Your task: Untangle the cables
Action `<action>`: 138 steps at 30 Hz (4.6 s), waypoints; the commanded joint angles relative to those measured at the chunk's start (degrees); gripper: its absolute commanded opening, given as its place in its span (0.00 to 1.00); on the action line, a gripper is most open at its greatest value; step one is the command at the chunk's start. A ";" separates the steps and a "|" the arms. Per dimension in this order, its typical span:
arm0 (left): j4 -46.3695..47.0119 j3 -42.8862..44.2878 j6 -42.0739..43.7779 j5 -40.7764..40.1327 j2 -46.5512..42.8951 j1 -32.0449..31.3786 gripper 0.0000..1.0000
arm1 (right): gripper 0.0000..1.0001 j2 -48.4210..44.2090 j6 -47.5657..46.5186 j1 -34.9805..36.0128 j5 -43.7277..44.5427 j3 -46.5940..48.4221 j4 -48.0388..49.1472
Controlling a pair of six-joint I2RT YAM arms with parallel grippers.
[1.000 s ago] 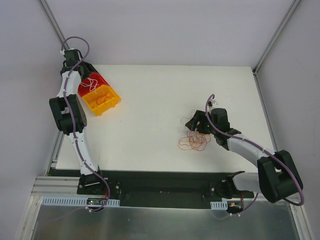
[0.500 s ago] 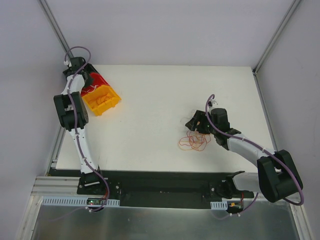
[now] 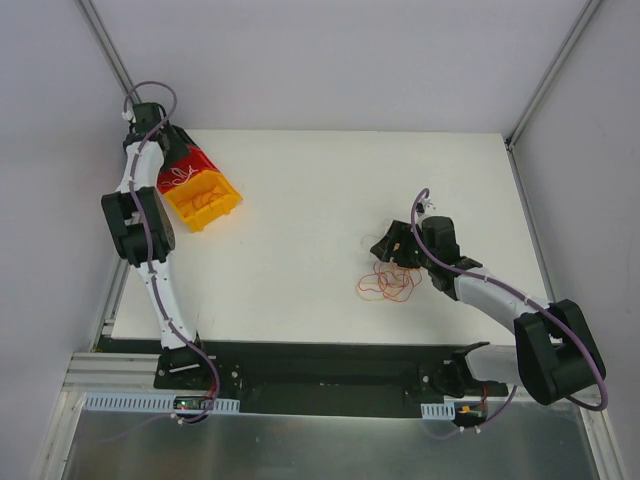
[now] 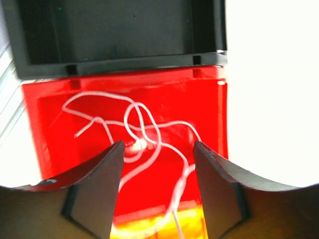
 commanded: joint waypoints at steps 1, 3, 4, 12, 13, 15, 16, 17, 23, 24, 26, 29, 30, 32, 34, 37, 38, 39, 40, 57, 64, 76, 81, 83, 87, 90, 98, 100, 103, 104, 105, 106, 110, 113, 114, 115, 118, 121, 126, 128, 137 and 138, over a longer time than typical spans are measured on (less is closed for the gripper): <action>-2.46 -2.25 0.85 -0.90 -16.28 0.35 0.61 | 0.73 -1.65 0.30 -0.38 -0.56 1.45 1.34; -3.95 -3.83 0.85 -0.37 -20.41 0.35 0.65 | 0.72 -2.35 0.39 -0.38 0.41 2.23 -1.63; -4.83 -4.62 0.77 0.24 -22.78 0.35 0.67 | 0.72 -2.96 0.30 -0.29 1.19 2.93 -4.44; -4.49 -27.97 1.64 19.12 -43.35 -11.31 0.80 | 0.73 -7.01 -2.16 -1.08 5.69 8.03 -31.94; -2.40 -31.49 2.08 21.66 -45.29 -15.69 0.79 | 0.73 -7.18 -2.51 -1.69 5.34 8.30 -33.63; 4.71 -40.27 0.78 26.41 -49.77 -24.39 0.78 | 0.73 -6.93 -3.48 -2.57 2.97 8.39 -35.39; 8.83 -44.40 -0.28 27.65 -50.40 -29.40 0.77 | 0.73 -6.31 -3.83 -2.92 2.79 9.00 -36.97; 12.18 -47.14 -0.81 28.45 -50.58 -33.71 0.76 | 0.72 -5.87 -4.09 -3.27 3.04 9.44 -37.68; 20.03 -49.11 4.70 26.78 -40.23 -53.68 0.58 | 0.68 -6.04 -4.62 -5.47 0.86 8.48 -36.99; 20.12 -47.88 6.64 27.31 -37.51 -55.27 0.56 | 0.67 -5.96 -4.71 -5.82 -0.37 8.39 -36.90; 21.00 -45.95 10.51 30.11 -32.85 -57.22 0.56 | 0.66 -5.87 -5.06 -6.17 -2.48 8.04 -36.55; 22.76 -43.93 15.08 34.51 -26.60 -57.83 0.61 | 0.66 -6.57 -4.98 -6.18 -5.03 7.43 -35.32; 22.76 -42.96 15.96 35.83 -23.97 -57.83 0.62 | 0.65 -6.83 -4.89 -6.26 -6.00 7.34 -35.05; 22.76 -41.11 17.98 37.41 -20.80 -58.18 0.64 | 0.65 -7.53 -4.80 -6.18 -6.62 7.08 -34.35; 22.76 -39.36 19.39 38.38 -18.25 -59.24 0.65 | 0.65 -7.80 -4.71 -6.26 -6.97 6.81 -33.74; 22.76 -36.63 19.31 39.88 -14.29 -60.29 0.64 | 0.65 -7.19 -4.54 -6.18 -7.32 6.98 -33.56; 22.76 -36.01 19.22 40.58 -13.41 -60.56 0.61 | 0.65 -7.01 -4.45 -6.26 -7.58 6.98 -33.38; 22.76 -35.83 19.22 40.93 -12.97 -61.08 0.58 | 0.65 -6.84 -4.45 -6.26 -7.76 7.07 -33.21; 22.76 -36.00 19.40 41.11 -12.96 -61.43 0.56 | 0.65 -6.66 -4.19 -6.18 -7.85 7.07 -32.94; 22.93 -48.75 12.73 37.24 -38.79 -65.56 0.00 | 0.54 9.15 7.40 -0.21 -4.44 13.13 -29.87; 16.63 -46.04 12.19 26.11 -58.46 -66.27 0.00 | 0.34 13.02 15.76 -0.19 6.82 15.68 -31.01; -16.16 -4.39 14.12 -5.36 -62.36 -61.88 0.00 | 0.14 18.04 12.08 -8.90 4.10 17.88 -29.95; -19.25 2.39 13.78 -3.56 -61.48 -53.64 0.00 | 0.24 14.79 7.52 -9.34 2.88 16.74 -26.37; -19.78 3.19 13.16 -1.61 -60.78 -52.21 0.00 | 0.30 14.00 6.37 -8.99 1.21 15.60 -24.08; -20.13 -0.75 11.41 -2.04 -60.25 -51.77 0.00 | 0.36 14.26 3.91 -7.41 -2.05 14.54 -20.63; -20.04 -6.80 10.35 -4.40 -61.03 -51.25 0.00 | 0.36 14.52 2.32 -5.74 -2.31 15.33 -20.72; -19.52 -30.62 5.43 -11.44 -65.25 -50.54 0.00 | 0.36 14.96 1.53 -5.65 -3.72 15.42 -20.02; -19.08 -34.84 5.25 -11.88 -65.52 -50.54 0.00 | 0.36 15.05 1.44 -5.65 -3.81 15.42 -19.93; -19.08 -38.98 5.42 -13.90 -64.47 -50.54 0.00 | 0.36 15.05 1.44 -5.65 -4.07 15.25 -19.67; -19.08 -40.12 5.42 -14.52 -63.86 -50.37 0.00 | 0.36 14.96 1.44 -5.56 -4.07 15.33 -19.58; -18.73 -40.92 5.25 -15.22 -63.15 -50.36 0.00 | 0.36 14.96 1.44 -5.65 -4.07 15.25 -19.58; -18.29 -41.71 5.34 -15.57 -62.28 -50.10 0.00 | 0.36 14.96 1.44 -5.65 -4.16 15.16 -19.49; -14.78 -41.90 7.61 -14.54 -54.91 -48.96 0.00 | 0.36 15.22 1.35 -5.65 -4.60 15.25 -19.32; -11.70 -39.27 10.69 -7.68 -46.39 -48.52 0.00 | 0.36 15.31 1.27 -5.56 -4.69 15.25 -19.23; -11.17 -37.17 10.96 -7.14 -42.62 -48.34 0.00 | 0.36 15.14 1.27 -5.56 -4.77 15.25 -19.23; -11.25 -34.89 11.48 -5.83 -38.67 -48.17 0.00 | 0.36 15.14 1.27 -5.56 -4.77 15.16 -19.14; -10.73 -28.73 13.59 -4.94 -28.90 -47.55 0.00 | 0.36 14.61 1.18 -5.65 -4.77 14.63 -18.70; -10.81 -23.63 14.57 -4.50 -21.42 -46.85 0.00 | 0.37 14.26 1.09 -5.56 -4.95 14.28 -18.35; -10.46 -25.01 14.39 -6.08 -20.52 -46.50 0.13 | 0.37 14.17 0.91 -5.56 -5.48 14.02 -17.91; -10.20 -27.03 14.74 -8.53 -21.39 -46.50 0.19 | 0.37 14.43 0.91 -5.65 -5.83 14.10 -17.74; -6.95 -33.98 11.41 -8.02 -25.79 -46.06 0.90 | 0.37 14.61 0.83 -5.56 -6.27 14.19 -17.56; -6.42 -34.68 11.05 -7.76 -25.97 -46.06 0.92 | 0.37 14.52 0.83 -5.56 -6.27 14.10 -17.47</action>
